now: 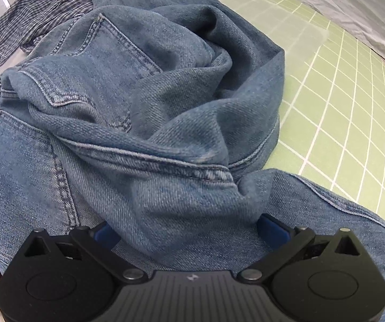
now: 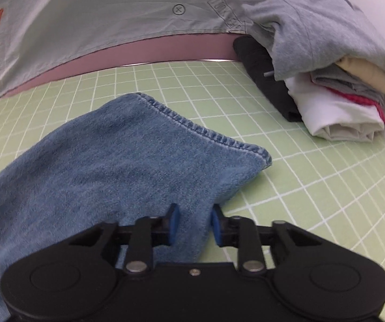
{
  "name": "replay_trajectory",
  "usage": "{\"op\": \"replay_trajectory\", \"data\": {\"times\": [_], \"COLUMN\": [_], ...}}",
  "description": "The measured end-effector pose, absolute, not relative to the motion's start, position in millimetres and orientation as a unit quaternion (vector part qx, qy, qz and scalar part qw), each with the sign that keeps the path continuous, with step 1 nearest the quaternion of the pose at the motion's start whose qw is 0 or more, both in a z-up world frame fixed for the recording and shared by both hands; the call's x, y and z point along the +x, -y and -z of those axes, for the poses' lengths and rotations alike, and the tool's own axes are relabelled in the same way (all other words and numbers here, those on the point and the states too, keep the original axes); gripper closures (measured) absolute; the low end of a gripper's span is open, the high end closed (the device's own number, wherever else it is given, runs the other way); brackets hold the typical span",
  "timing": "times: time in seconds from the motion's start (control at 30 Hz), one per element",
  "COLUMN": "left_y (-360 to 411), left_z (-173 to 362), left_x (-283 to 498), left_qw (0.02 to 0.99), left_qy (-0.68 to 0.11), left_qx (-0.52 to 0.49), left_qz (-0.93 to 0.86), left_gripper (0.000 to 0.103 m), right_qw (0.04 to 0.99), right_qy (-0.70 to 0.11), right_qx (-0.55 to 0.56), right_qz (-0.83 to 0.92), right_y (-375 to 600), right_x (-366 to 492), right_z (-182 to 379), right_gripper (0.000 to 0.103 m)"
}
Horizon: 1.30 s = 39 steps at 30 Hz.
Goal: Fold clothes
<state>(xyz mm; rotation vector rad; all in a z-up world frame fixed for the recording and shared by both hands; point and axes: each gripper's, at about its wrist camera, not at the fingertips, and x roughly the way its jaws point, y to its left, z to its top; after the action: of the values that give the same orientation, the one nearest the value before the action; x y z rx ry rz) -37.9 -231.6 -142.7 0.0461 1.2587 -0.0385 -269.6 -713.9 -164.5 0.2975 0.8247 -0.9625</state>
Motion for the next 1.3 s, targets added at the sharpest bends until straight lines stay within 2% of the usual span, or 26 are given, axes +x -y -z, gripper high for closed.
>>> {"op": "replay_trajectory", "data": {"times": [0.17,0.47,0.73,0.8,0.87,0.9,0.93,0.97,1.03,1.17,1.3], "left_y": [228.1,200.0,161.3,150.8,143.6,137.0,130.4,123.5,107.6,78.8,56.3], "left_z": [127.3,89.4,79.0,74.4,75.8,74.1,72.5,71.0,69.1,66.3,67.5], "left_x": [-44.6,-84.5,-87.6,-84.7,-77.6,-73.9,-70.2,-65.8,-53.7,-25.4,9.4], "left_qw": [0.819,0.861,0.865,0.868,0.871,0.872,0.873,0.874,0.875,0.876,0.877], "left_qy": [-0.571,-0.503,-0.496,-0.491,-0.485,-0.484,-0.482,-0.481,-0.481,-0.479,-0.478], "left_qx": [-0.004,0.0,0.007,0.004,0.006,0.006,0.007,0.007,0.001,-0.008,-0.005], "left_qz": [0.045,0.071,0.077,0.077,0.075,0.073,0.07,0.067,0.06,0.047,0.037], "left_gripper": [0.0,0.0,0.0,0.0,0.0,0.0,0.0,0.0,0.0,0.0,0.0], "right_qw": [0.785,0.726,0.69,0.684,0.684,0.685,0.689,0.694,0.708,0.742,0.782], "right_qy": [-0.389,-0.418,-0.431,-0.436,-0.428,-0.424,-0.421,-0.419,-0.412,-0.404,-0.398], "right_qx": [0.128,0.113,0.135,0.135,0.128,0.123,0.117,0.112,0.102,0.091,0.094], "right_qz": [0.464,0.535,0.565,0.569,0.577,0.579,0.577,0.575,0.565,0.527,0.471], "right_y": [703.8,619.1,601.1,601.0,593.7,590.2,586.3,582.5,574.1,556.8,541.4], "right_x": [-303.8,-407.9,-446.3,-442.9,-432.0,-426.8,-419.1,-411.2,-388.4,-330.3,-259.1], "right_z": [159.8,154.8,151.6,149.1,142.5,138.9,134.8,130.7,123.7,114.3,112.4], "right_gripper": [0.098,0.098,0.096,0.082,0.052,0.048,0.039,0.024,0.008,0.001,0.0]}}
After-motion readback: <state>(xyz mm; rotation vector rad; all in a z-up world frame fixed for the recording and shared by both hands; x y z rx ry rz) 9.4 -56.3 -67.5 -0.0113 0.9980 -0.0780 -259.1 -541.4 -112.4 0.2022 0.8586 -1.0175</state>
